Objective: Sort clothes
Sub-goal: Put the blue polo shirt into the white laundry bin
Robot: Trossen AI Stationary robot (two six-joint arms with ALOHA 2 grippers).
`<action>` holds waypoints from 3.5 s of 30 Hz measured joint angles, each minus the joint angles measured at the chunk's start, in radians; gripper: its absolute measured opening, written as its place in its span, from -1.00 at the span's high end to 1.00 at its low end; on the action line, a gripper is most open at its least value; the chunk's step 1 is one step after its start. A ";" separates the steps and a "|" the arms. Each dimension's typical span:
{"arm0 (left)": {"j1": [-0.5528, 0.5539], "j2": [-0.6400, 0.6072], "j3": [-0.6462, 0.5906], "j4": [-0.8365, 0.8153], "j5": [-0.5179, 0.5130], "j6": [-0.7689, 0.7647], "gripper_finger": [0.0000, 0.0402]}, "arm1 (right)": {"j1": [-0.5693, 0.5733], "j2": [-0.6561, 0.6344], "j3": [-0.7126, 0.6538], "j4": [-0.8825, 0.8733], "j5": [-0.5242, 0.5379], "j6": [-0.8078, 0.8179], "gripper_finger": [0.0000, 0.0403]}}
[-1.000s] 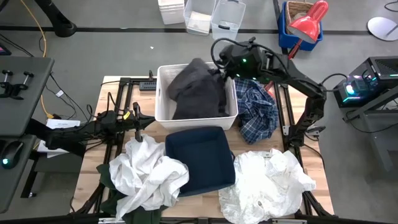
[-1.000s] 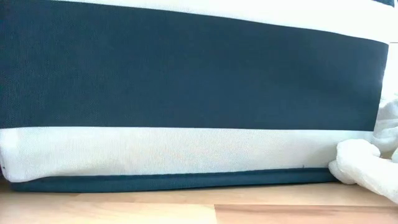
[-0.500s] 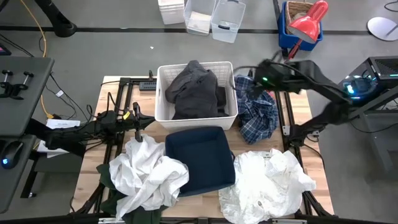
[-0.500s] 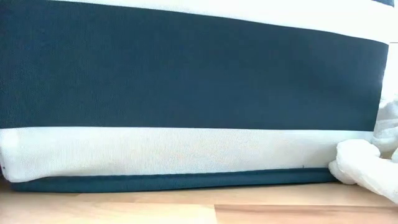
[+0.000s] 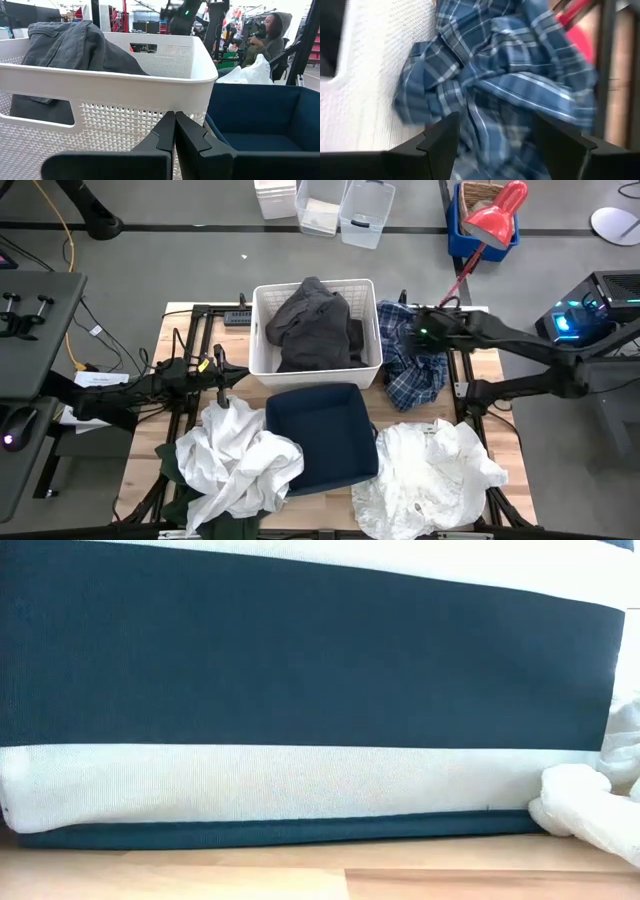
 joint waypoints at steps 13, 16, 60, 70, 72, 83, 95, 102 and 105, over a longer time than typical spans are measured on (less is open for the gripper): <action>0.000 0.000 0.000 0.000 0.000 0.000 1.00 | -0.201 0.231 -0.210 0.265 -0.103 0.018 -0.21; 0.000 0.000 0.000 0.000 0.000 0.000 1.00 | -0.202 0.297 -0.272 0.339 -0.153 0.015 -0.21; 0.000 0.000 0.000 0.000 0.000 0.000 1.00 | -0.189 -0.365 -0.132 0.305 -0.143 -0.214 0.78; 0.000 0.000 0.000 0.000 0.000 0.000 1.00 | -0.157 -0.316 0.249 0.463 -0.162 -0.334 0.78; 0.000 0.000 0.000 0.000 0.000 0.000 1.00 | -0.133 -0.288 0.297 0.557 -0.205 -0.351 0.78; 0.000 0.000 0.000 0.000 0.000 0.000 1.00 | 0.072 0.039 0.555 1.306 -0.430 -0.438 0.78; 0.000 0.000 0.000 0.000 0.000 0.000 1.00 | 0.096 0.609 1.268 1.410 -0.588 -0.471 0.78; 0.000 0.000 0.000 0.000 0.001 0.000 1.00 | 0.013 0.672 1.219 1.726 -0.489 -0.354 0.78; 0.000 0.000 0.000 0.000 0.001 0.000 1.00 | -0.015 0.696 1.254 1.685 -0.554 -0.299 0.78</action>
